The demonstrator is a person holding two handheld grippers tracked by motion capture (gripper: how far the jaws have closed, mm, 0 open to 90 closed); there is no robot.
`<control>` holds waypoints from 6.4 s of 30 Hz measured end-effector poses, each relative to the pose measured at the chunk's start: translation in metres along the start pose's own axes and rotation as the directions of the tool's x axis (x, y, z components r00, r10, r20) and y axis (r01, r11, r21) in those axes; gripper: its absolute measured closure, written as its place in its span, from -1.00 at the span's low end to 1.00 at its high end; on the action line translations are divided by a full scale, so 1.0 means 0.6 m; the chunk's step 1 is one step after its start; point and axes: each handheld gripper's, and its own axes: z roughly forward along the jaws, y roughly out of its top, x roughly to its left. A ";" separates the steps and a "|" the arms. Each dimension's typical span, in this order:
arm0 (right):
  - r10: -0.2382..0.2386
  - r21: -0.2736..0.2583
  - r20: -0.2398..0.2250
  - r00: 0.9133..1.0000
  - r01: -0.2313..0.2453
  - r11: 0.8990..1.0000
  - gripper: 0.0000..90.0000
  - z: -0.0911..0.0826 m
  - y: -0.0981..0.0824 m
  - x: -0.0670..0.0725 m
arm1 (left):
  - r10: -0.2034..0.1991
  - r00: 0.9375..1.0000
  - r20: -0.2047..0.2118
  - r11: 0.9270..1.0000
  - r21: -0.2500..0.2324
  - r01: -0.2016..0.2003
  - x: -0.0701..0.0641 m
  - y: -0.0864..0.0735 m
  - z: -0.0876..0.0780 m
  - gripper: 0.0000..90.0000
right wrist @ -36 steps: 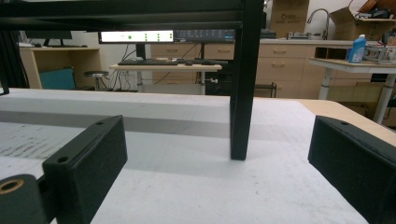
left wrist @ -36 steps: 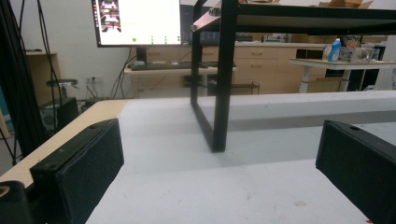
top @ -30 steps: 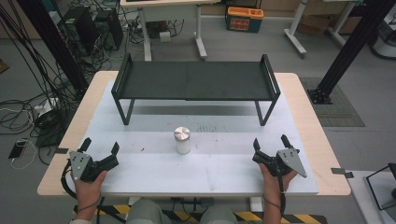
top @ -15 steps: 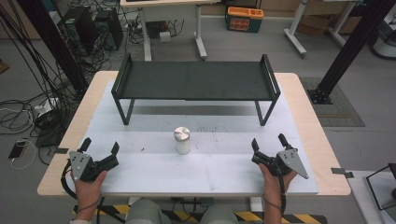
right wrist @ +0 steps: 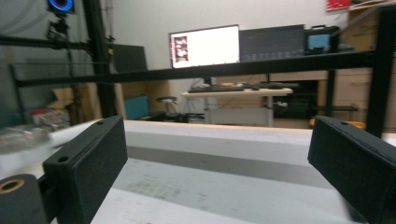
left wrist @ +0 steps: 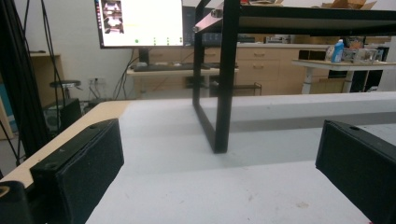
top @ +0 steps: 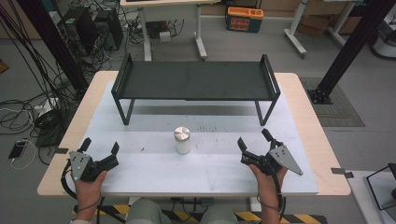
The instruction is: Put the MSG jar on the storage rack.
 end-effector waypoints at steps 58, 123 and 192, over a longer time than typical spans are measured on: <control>-0.033 0.145 -0.394 0.918 0.098 0.984 -0.52 0.209 -0.010 0.138 | -0.003 1.000 0.006 1.000 -0.005 0.003 0.002 -0.001 0.000 -0.97; -0.064 0.080 -0.371 0.927 0.100 0.992 -0.06 0.203 0.150 0.106 | -0.005 1.000 0.007 1.000 -0.003 0.005 0.002 -0.001 0.000 -0.97; -0.097 0.146 -0.018 0.995 0.099 0.984 -0.06 0.461 0.241 0.057 | -0.005 1.000 0.015 1.000 -0.002 0.006 0.005 -0.001 0.000 -0.97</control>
